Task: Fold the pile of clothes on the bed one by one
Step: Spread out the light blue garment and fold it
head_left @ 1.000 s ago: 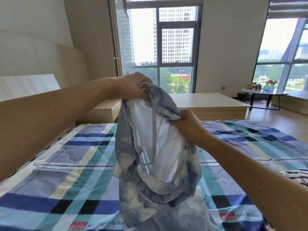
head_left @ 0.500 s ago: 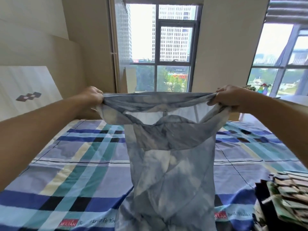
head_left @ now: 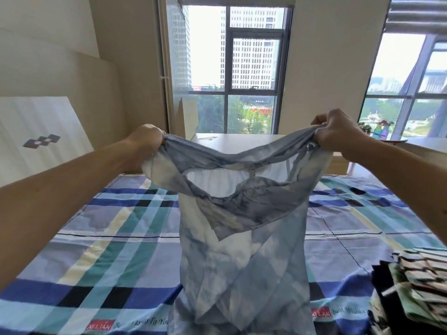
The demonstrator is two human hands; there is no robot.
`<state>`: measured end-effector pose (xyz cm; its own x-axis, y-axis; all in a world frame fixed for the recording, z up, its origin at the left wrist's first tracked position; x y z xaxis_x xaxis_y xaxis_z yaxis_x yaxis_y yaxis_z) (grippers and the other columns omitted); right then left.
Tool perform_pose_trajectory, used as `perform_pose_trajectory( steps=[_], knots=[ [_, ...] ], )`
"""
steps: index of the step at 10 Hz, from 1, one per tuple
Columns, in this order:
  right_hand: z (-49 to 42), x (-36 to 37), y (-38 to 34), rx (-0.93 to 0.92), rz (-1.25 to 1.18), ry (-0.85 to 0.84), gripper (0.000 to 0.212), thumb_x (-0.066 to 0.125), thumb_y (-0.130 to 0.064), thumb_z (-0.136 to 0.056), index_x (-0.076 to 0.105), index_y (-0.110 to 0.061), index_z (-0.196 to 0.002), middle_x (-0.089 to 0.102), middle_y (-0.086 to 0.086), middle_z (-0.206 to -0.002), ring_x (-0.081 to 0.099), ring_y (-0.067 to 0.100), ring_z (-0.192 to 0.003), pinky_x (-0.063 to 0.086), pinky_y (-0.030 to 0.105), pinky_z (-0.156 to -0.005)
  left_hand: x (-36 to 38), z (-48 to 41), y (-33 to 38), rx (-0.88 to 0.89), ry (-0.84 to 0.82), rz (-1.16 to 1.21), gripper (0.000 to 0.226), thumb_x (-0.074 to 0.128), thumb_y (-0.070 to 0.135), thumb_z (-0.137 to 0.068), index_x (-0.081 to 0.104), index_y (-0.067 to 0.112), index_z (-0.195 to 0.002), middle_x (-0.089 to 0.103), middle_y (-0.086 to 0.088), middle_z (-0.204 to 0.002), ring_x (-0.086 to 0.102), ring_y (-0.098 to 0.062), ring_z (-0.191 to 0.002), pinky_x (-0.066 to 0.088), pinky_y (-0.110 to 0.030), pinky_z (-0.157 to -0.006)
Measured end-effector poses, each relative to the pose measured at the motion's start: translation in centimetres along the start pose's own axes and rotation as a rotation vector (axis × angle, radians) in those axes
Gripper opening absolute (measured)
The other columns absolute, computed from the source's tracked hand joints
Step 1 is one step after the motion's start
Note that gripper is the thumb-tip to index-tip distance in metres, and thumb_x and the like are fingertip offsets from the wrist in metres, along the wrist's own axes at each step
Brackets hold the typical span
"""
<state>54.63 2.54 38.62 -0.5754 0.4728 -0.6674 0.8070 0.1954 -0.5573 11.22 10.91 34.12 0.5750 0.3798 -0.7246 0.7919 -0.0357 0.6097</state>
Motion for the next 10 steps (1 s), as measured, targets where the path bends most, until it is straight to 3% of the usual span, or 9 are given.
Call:
perform_pose_trajectory(
  steps=[1,2,3,4,5,6,8,9,10],
  knots=[
    [0.2,0.5,-2.2,0.002,-0.230,-0.024,0.032,0.048,0.003,-0.088,0.061,-0.017,-0.067,0.054,0.005,-0.067,0.049,0.019,-0.067,0.042,0.033,-0.062,0.0,5.7,3.7,0.156,-0.074,-0.084,0.032,0.060,0.036,-0.089,0.060,0.016,-0.113,0.065,-0.008,-0.116,0.061,-0.027,-0.098,0.055,-0.041,-0.081],
    [1.4,2.2,-5.5,-0.032,-0.506,-0.158,0.035,0.046,0.011,-0.087,0.061,-0.013,-0.067,0.054,0.010,-0.066,0.050,0.021,-0.060,0.044,0.028,-0.055,5.6,11.5,6.9,0.376,-0.361,-0.151,0.067,0.081,0.049,-0.077,0.047,0.024,-0.129,0.050,0.010,-0.116,0.052,-0.016,-0.106,0.046,-0.034,-0.093],
    [2.1,2.7,-7.3,-0.134,-0.562,-0.245,0.035,0.053,0.013,-0.087,0.061,-0.014,-0.067,0.057,0.009,-0.066,0.052,0.019,-0.059,0.046,0.027,-0.056,10.7,14.1,7.3,0.456,-0.416,-0.129,0.019,0.071,0.032,-0.087,0.064,0.019,-0.099,0.062,0.002,-0.089,0.061,-0.021,-0.090,0.041,-0.027,-0.071],
    [1.5,0.1,-5.9,-0.335,-0.088,-0.209,0.016,0.075,-0.007,-0.082,0.065,-0.020,-0.081,0.061,0.001,-0.071,0.053,0.016,-0.066,0.042,0.025,-0.060,8.9,11.0,6.7,0.275,-0.191,0.197,0.021,0.052,0.025,-0.084,0.064,0.014,-0.070,0.063,-0.006,-0.073,0.057,-0.019,-0.072,0.038,-0.031,-0.057],
    [0.8,-0.7,-2.4,-0.337,0.544,-0.287,0.029,0.083,-0.021,-0.074,0.063,-0.024,-0.095,0.058,-0.002,-0.084,0.052,0.019,-0.080,0.039,0.029,-0.066,4.3,8.0,7.0,0.161,-0.074,0.232,0.022,0.048,0.020,-0.081,0.063,0.010,-0.069,0.058,-0.011,-0.071,0.053,-0.023,-0.067,0.038,-0.029,-0.054],
    [0.1,0.7,1.5,-0.150,0.673,-0.237,0.026,0.076,-0.021,-0.079,0.052,-0.022,-0.088,0.062,0.008,-0.098,0.054,0.025,-0.085,0.048,0.032,-0.079,0.3,5.7,8.6,0.184,-0.022,0.098,0.022,0.051,0.011,-0.093,0.066,0.005,-0.078,0.054,-0.013,-0.071,0.047,-0.022,-0.063,0.035,-0.028,-0.054],
    [0.0,1.5,5.4,0.102,0.233,-0.147,0.023,0.064,-0.010,-0.088,0.062,-0.008,-0.065,0.059,0.012,-0.066,0.057,0.027,-0.063,0.041,0.026,-0.052,-5.0,4.5,8.9,0.306,0.006,-0.258,0.011,0.062,0.005,-0.088,0.073,0.003,-0.086,0.068,-0.017,-0.086,0.056,-0.023,-0.074,0.043,-0.029,-0.060],
    [0.3,1.5,5.6,0.251,-0.121,-0.164,0.029,0.051,-0.003,-0.097,0.056,-0.006,-0.069,0.046,0.009,-0.061,0.045,0.015,-0.034,0.034,0.017,-0.032,-6.2,5.1,8.1,0.319,0.018,-0.479,0.003,0.071,0.007,-0.084,0.071,0.009,-0.086,0.068,-0.012,-0.089,0.055,-0.017,-0.073,0.040,-0.026,-0.055],
    [-0.3,1.2,5.1,0.294,-0.172,-0.125,0.034,0.042,-0.002,-0.100,0.049,-0.009,-0.068,0.036,0.006,-0.061,0.031,0.014,-0.032,0.025,0.013,-0.030,-6.5,5.5,6.7,0.195,0.030,-0.764,0.005,0.070,0.020,-0.088,0.070,0.015,-0.087,0.064,-0.005,-0.083,0.053,-0.016,-0.070,0.033,-0.025,-0.050]
  ],
)
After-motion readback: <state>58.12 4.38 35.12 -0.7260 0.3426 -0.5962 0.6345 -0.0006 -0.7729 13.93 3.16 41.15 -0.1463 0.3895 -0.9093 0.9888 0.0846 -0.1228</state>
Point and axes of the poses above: each hand's wrist, its own z-axis away from the middle knuckle, its own x-axis out of the palm, y = z × x, the point moved 4 cm from there along -z, towards the middle knuckle
